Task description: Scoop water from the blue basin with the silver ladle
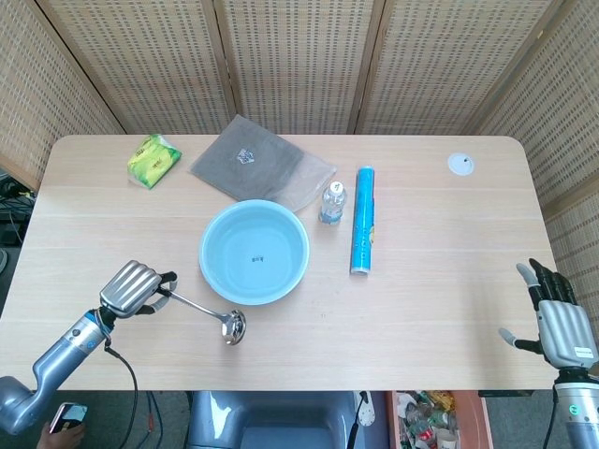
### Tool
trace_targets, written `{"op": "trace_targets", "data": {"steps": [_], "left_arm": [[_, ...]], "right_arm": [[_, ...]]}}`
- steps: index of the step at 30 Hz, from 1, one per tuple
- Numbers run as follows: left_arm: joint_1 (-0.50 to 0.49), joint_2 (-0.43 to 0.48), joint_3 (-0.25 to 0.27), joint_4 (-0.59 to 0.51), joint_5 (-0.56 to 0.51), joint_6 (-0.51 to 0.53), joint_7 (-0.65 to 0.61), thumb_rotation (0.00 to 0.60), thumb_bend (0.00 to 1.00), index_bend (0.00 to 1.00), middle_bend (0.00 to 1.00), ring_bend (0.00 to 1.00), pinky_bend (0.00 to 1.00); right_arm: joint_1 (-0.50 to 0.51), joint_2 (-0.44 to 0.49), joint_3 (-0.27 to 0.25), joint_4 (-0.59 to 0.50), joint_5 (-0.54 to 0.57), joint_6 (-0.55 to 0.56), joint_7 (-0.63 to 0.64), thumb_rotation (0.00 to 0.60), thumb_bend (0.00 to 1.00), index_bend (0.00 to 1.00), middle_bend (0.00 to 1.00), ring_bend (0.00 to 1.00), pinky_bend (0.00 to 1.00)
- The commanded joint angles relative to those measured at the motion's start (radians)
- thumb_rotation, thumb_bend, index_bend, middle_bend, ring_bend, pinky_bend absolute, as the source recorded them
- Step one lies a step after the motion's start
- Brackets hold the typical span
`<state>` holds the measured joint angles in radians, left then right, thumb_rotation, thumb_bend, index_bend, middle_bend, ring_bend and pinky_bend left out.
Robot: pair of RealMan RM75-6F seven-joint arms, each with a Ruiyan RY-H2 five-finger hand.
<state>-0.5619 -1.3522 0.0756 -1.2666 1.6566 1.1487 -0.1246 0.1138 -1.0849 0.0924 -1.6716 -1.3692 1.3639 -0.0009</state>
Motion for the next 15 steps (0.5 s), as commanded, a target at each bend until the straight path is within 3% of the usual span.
{"op": "trace_targets", "data": {"steps": [1, 8, 15], "left_arm": [[-0.038, 0.081, -0.038, -0.108, -0.024, -0.032, 0.028, 0.6, 0.5, 0.9, 1.0, 1.0, 1.0], [-0.168, 0.195, -0.157, -0.271, -0.149, -0.205, 0.103, 0.6, 0.5, 0.9, 1.0, 1.0, 1.0], [-0.325, 0.185, -0.256, -0.263, -0.402, -0.438, 0.299, 0.6, 0.51, 0.9, 1.0, 1.0, 1.0]], "right_arm": [[0.0, 0.0, 0.0, -0.001, 0.001, 0.0, -0.001, 0.6, 0.0, 0.0, 0.0, 0.0, 0.0], [-0.001, 0.007, 0.0, -0.007, 0.003, -0.001, 0.004, 0.6, 0.0, 0.0, 0.0, 0.0, 0.0], [0.0, 0.013, 0.003, -0.005, 0.008, -0.006, 0.02, 0.6, 0.0, 0.0, 0.0, 0.0, 0.0]]}}
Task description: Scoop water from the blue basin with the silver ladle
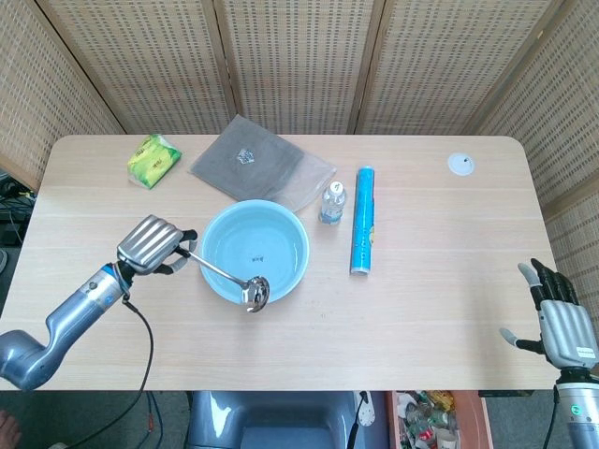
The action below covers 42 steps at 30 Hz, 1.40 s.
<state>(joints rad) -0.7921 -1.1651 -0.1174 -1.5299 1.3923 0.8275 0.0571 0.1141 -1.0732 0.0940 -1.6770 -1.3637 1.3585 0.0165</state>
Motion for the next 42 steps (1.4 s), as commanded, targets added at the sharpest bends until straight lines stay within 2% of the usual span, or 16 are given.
{"op": "trace_targets", "data": {"steps": [1, 5, 8, 13, 16, 22, 28, 42], "left_arm": [[-0.121, -0.013, -0.072, 0.013, -0.185, -0.147, 0.155, 0.6, 0.51, 0.9, 1.0, 1.0, 1.0], [-0.195, -0.053, -0.072, 0.058, -0.329, -0.207, 0.275, 0.6, 0.52, 0.9, 1.0, 1.0, 1.0], [-0.249, -0.084, -0.049, 0.093, -0.424, -0.231, 0.366, 0.6, 0.52, 0.9, 1.0, 1.0, 1.0], [-0.3, -0.129, -0.005, 0.134, -0.519, -0.226, 0.478, 0.6, 0.52, 0.9, 1.0, 1.0, 1.0], [-0.354, -0.18, 0.034, 0.172, -0.633, -0.226, 0.566, 0.6, 0.52, 0.9, 1.0, 1.0, 1.0], [-0.433, -0.233, 0.072, 0.195, -0.8, -0.192, 0.66, 0.6, 0.53, 0.9, 1.0, 1.0, 1.0], [-0.475, -0.27, 0.105, 0.217, -0.885, -0.182, 0.696, 0.6, 0.54, 0.9, 1.0, 1.0, 1.0], [-0.528, -0.356, 0.17, 0.303, -0.935, -0.182, 0.751, 0.6, 0.57, 0.92, 1.0, 1.0, 1.0]], "right_arm": [[0.0, 0.002, 0.003, 0.002, 0.005, -0.001, 0.006, 0.6, 0.0, 0.0, 0.0, 0.0, 0.0], [0.001, 0.005, 0.007, 0.007, 0.016, -0.008, 0.015, 0.6, 0.0, 0.0, 0.0, 0.0, 0.0], [0.005, 0.006, 0.009, 0.012, 0.028, -0.019, 0.021, 0.6, 0.0, 0.0, 0.0, 0.0, 0.0], [0.008, 0.005, 0.012, 0.018, 0.039, -0.029, 0.023, 0.6, 0.0, 0.0, 0.0, 0.0, 0.0], [0.011, 0.005, 0.014, 0.021, 0.048, -0.038, 0.026, 0.6, 0.0, 0.0, 0.0, 0.0, 0.0], [0.012, 0.007, 0.018, 0.024, 0.061, -0.045, 0.033, 0.6, 0.0, 0.0, 0.0, 0.0, 0.0], [0.012, 0.01, 0.02, 0.028, 0.065, -0.049, 0.04, 0.6, 0.0, 0.0, 0.0, 0.0, 0.0], [0.014, 0.013, 0.022, 0.032, 0.069, -0.053, 0.047, 0.6, 0.0, 0.0, 0.0, 0.0, 0.0]]}}
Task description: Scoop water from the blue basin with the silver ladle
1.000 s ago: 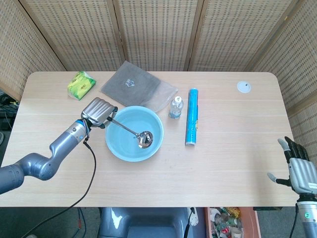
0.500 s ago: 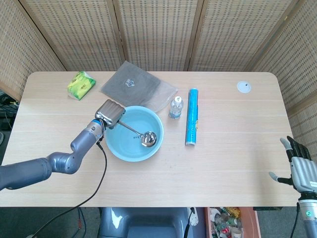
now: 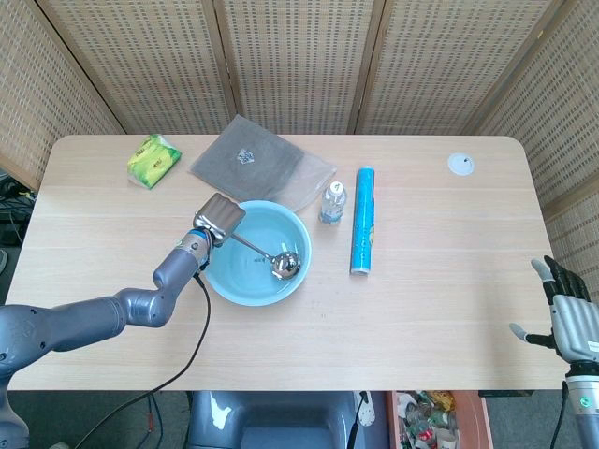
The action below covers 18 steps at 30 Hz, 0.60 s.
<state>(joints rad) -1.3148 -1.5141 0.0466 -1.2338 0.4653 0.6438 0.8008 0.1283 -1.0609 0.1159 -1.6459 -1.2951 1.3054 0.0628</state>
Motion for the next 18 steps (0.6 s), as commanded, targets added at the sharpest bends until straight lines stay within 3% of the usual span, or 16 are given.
{"op": "trace_targets", "data": {"steps": [1, 18], "left_arm": [[-0.006, -0.009, 0.007, 0.009, -0.01, 0.002, 0.009, 0.6, 0.57, 0.92, 1.0, 1.0, 1.0], [-0.028, -0.036, 0.076, 0.086, -0.071, 0.001, 0.075, 0.6, 0.57, 0.92, 1.0, 1.0, 1.0]], "right_arm": [[0.0, 0.0, 0.0, 0.001, 0.001, 0.0, 0.001, 0.6, 0.0, 0.0, 0.0, 0.0, 0.0], [0.002, 0.003, 0.002, 0.006, 0.002, -0.007, 0.013, 0.6, 0.0, 0.0, 0.0, 0.0, 0.0]]}}
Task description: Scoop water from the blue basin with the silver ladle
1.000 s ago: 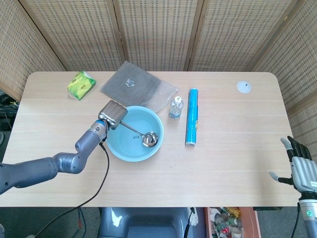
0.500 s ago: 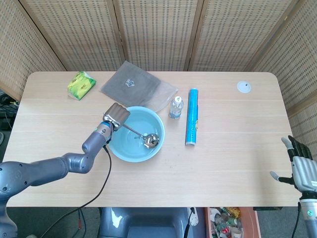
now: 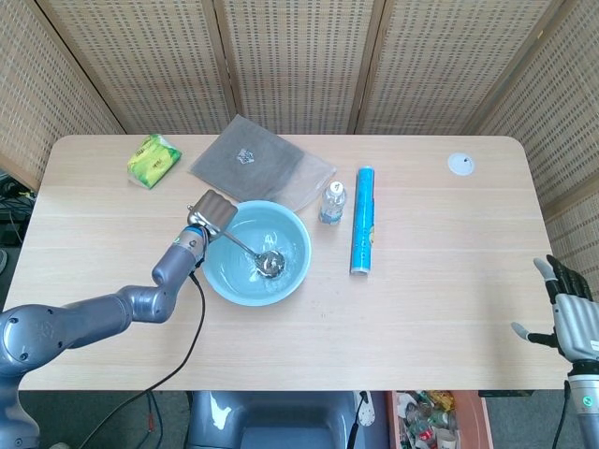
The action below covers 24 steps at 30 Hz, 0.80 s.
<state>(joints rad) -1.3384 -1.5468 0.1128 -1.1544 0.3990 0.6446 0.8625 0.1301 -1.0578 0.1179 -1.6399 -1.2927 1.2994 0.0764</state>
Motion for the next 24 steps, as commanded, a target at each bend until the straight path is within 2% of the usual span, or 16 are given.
{"op": "trace_targets", "data": {"steps": [1, 5, 10, 15, 24], "left_arm": [[-0.009, -0.006, 0.018, 0.012, -0.013, 0.002, 0.029, 0.6, 0.57, 0.92, 1.0, 1.0, 1.0], [-0.029, -0.02, 0.036, 0.02, -0.061, 0.012, 0.078, 0.6, 0.57, 0.92, 1.0, 1.0, 1.0], [-0.041, -0.025, 0.026, 0.01, -0.098, 0.019, 0.089, 0.6, 0.58, 0.93, 1.0, 1.0, 1.0], [-0.022, -0.004, -0.029, -0.022, -0.074, -0.007, 0.001, 0.6, 0.58, 0.93, 1.0, 1.0, 1.0], [-0.018, 0.075, -0.059, -0.103, -0.044, -0.038, -0.084, 0.6, 0.58, 0.93, 1.0, 1.0, 1.0]], "right_arm": [[0.001, -0.001, 0.0, 0.001, 0.0, -0.002, -0.001, 0.6, 0.0, 0.0, 0.0, 0.0, 0.0], [0.001, -0.001, 0.0, 0.001, 0.001, -0.003, 0.0, 0.6, 0.0, 0.0, 0.0, 0.0, 0.0], [0.001, 0.001, 0.002, 0.001, 0.005, -0.004, 0.005, 0.6, 0.0, 0.0, 0.0, 0.0, 0.0], [0.003, 0.001, 0.001, 0.002, 0.005, -0.01, 0.007, 0.6, 0.0, 0.0, 0.0, 0.0, 0.0], [0.004, -0.004, 0.002, 0.005, 0.012, -0.007, -0.009, 0.6, 0.0, 0.0, 0.0, 0.0, 0.0]]}}
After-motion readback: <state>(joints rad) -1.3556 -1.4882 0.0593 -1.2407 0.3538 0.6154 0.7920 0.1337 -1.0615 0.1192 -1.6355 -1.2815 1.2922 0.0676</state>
